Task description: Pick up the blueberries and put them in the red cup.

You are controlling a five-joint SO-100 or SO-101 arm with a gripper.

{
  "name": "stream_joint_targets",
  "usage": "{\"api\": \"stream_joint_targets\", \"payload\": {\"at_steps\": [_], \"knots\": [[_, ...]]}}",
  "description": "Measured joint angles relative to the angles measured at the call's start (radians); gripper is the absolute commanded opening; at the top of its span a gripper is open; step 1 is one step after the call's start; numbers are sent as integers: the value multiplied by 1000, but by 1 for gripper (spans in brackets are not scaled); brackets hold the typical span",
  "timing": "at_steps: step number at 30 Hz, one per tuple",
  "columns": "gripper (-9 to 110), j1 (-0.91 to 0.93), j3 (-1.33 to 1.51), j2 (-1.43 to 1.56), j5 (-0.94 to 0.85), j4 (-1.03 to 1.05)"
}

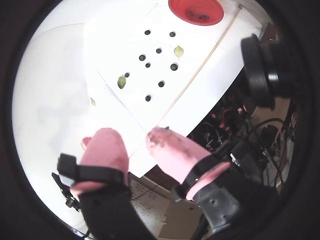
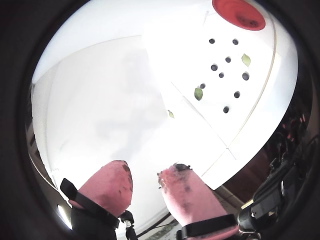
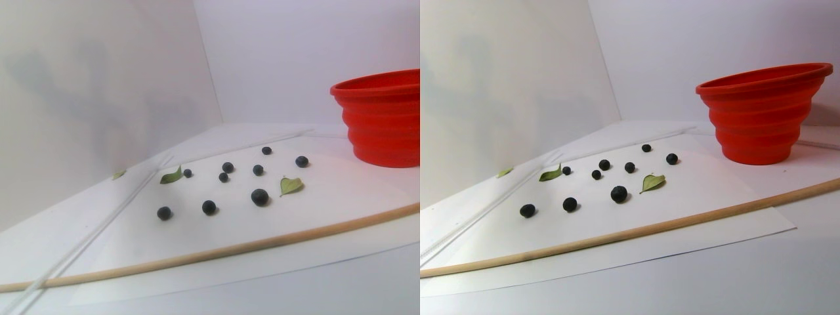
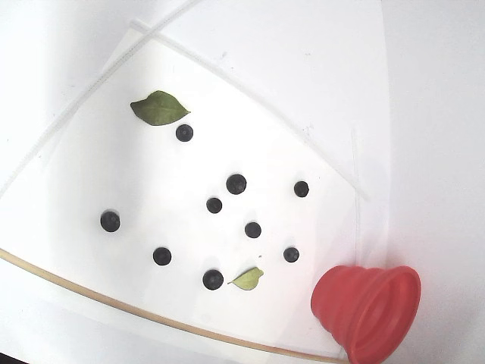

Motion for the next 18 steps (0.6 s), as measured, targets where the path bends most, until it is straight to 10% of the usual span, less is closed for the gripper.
{"api": "stream_joint_targets", "payload": {"at_steps": [18], "knots": [[12, 44, 149, -77, -310, -80]]}}
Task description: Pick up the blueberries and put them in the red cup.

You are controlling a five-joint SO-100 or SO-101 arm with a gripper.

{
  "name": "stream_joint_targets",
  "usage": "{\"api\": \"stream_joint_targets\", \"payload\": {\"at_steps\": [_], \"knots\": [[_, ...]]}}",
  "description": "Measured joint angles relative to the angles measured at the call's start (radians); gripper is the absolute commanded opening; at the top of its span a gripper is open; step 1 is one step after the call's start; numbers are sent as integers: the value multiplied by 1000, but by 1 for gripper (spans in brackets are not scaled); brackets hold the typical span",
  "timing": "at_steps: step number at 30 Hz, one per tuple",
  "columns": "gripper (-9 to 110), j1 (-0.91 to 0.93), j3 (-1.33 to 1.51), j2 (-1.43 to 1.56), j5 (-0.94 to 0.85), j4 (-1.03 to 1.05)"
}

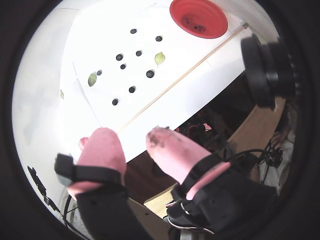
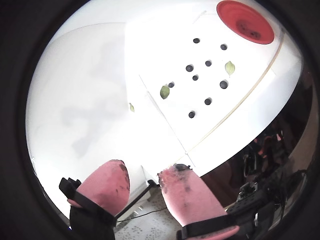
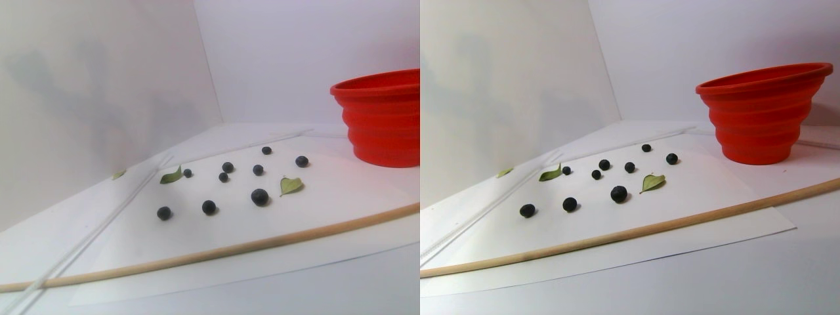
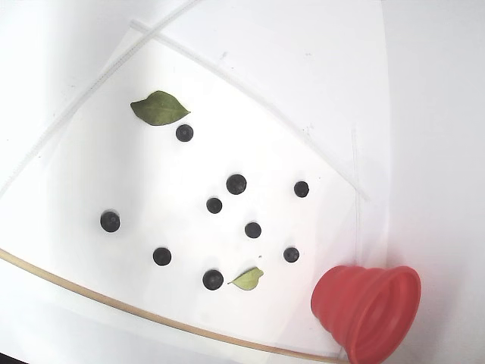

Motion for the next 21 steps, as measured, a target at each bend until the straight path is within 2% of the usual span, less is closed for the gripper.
{"api": "stream_joint_targets", "payload": {"at_steps": [21], "knots": [[14, 37, 183, -40, -262, -106]]}}
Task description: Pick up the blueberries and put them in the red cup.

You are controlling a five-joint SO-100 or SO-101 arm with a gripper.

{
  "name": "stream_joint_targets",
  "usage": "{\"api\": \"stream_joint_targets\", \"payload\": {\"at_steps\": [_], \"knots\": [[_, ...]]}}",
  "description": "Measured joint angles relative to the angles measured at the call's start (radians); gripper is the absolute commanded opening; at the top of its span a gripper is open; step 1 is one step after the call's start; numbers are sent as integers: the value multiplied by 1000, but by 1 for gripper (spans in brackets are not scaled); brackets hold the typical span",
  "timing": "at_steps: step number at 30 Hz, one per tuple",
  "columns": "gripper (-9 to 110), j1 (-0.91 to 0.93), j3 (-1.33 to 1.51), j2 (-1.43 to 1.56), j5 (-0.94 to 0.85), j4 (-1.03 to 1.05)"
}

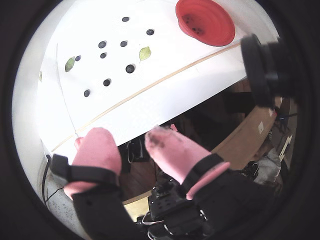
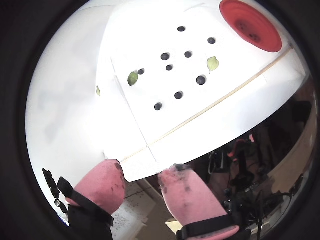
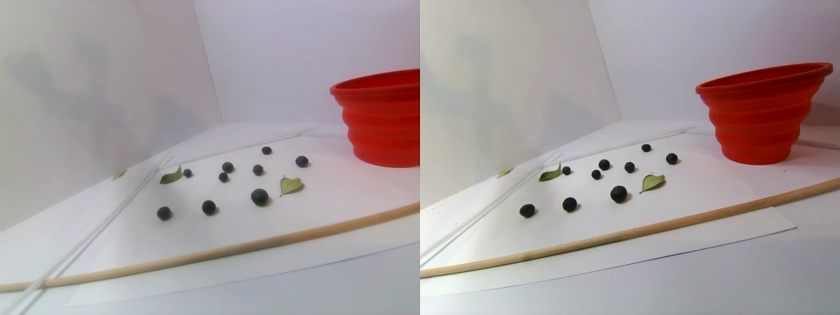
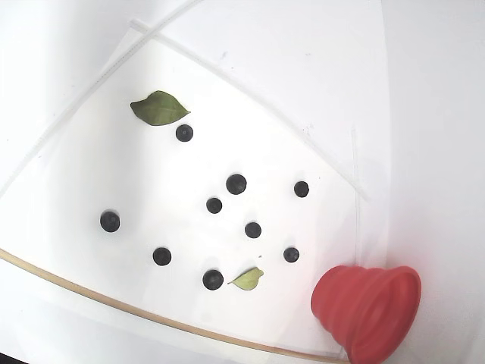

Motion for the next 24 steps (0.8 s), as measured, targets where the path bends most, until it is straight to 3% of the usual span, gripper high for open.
{"api": "stream_joint_targets", "payload": {"at_steps": [24], "knots": [[14, 77, 34, -239, -249, -121]]}}
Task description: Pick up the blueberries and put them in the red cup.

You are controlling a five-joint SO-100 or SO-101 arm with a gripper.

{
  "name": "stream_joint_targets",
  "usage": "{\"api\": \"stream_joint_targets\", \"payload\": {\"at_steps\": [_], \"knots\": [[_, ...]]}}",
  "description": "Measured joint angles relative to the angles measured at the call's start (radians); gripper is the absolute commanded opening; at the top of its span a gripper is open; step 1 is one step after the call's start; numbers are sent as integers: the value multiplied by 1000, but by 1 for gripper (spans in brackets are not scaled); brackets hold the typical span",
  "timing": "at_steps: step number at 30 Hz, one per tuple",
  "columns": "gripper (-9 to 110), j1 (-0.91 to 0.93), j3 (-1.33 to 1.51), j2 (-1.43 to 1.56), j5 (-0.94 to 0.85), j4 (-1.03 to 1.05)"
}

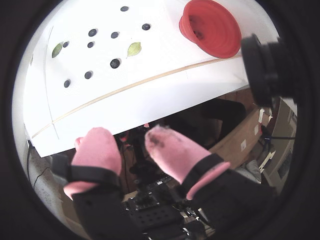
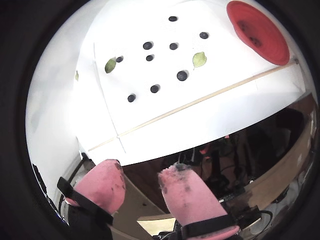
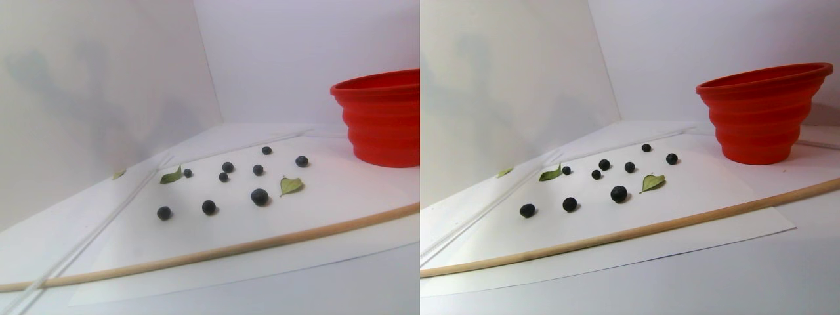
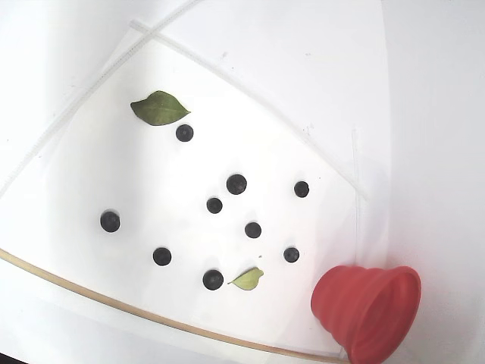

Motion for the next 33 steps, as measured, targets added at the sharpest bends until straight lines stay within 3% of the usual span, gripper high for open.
{"api": "stream_joint_targets", "payload": {"at_steps": [33], "knots": [[14, 31, 118, -261, -239, -252]]}}
